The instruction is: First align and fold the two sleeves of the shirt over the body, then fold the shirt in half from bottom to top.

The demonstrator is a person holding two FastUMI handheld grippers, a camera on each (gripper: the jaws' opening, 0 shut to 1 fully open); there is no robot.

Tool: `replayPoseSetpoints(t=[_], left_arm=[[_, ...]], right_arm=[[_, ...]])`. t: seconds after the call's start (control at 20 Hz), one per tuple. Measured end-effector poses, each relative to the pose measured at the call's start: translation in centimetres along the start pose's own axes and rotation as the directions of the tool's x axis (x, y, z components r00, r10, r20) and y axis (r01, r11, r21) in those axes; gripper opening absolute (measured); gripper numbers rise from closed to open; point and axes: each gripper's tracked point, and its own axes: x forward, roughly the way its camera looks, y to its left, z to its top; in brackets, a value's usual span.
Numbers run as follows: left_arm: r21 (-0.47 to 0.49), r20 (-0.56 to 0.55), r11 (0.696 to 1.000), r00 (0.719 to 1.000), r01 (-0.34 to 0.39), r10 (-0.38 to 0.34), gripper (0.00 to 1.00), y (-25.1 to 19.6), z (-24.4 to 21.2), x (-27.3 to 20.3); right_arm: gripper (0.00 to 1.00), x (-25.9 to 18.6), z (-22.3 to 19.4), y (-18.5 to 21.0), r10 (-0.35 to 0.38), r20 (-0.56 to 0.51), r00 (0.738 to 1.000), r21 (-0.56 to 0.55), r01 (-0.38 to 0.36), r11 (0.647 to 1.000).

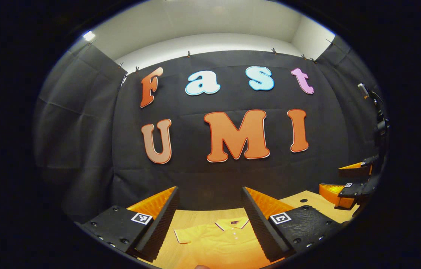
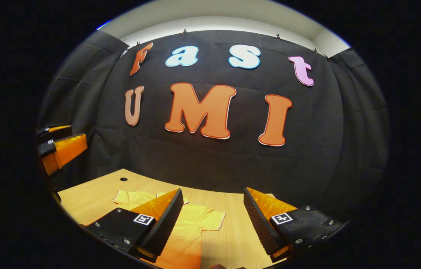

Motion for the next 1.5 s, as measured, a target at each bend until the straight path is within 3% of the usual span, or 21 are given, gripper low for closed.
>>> replayPoseSetpoints(t=[0.3, 0.45, 0.95, 1.1, 1.5], left_arm=[[0.005, 0.034, 0.998, 0.998, 0.06, -0.061, 0.99, 1.9, 0.6, 1.5], [0.019, 0.056, 0.998, 0.997, 0.055, -0.056, 0.99, 3.7, 0.9, 2.0], [0.038, 0.062, 0.999, 0.998, -0.003, 0.001, 0.99, 6.9, 0.2, 2.9], [0.048, 0.044, 0.998, 0.998, -0.037, 0.035, 0.99, 7.7, -0.1, 3.0], [0.066, -0.013, 0.984, 0.986, -0.163, 0.164, 0.99, 10.4, -2.0, 3.0]], right_arm=[[0.98, 3.5, -3.3, -0.1, -0.073, -0.13, 0.989, 0.003, 0.074, 0.997], [0.98, 5.7, -5.6, -0.1, -0.093, -0.219, 0.971, 0.03, 0.102, 0.994], [0.98, 12.6, -14.1, -0.3, -0.059, -0.496, 0.866, 0.086, 0.117, 0.989], [0.98, 14.2, -16.7, -0.6, -0.032, -0.579, 0.814, 0.125, 0.127, 0.984], [0.94, 19.1, -23.4, -0.3, 0.035, -0.769, 0.639, 0.12, 0.091, 0.989]])
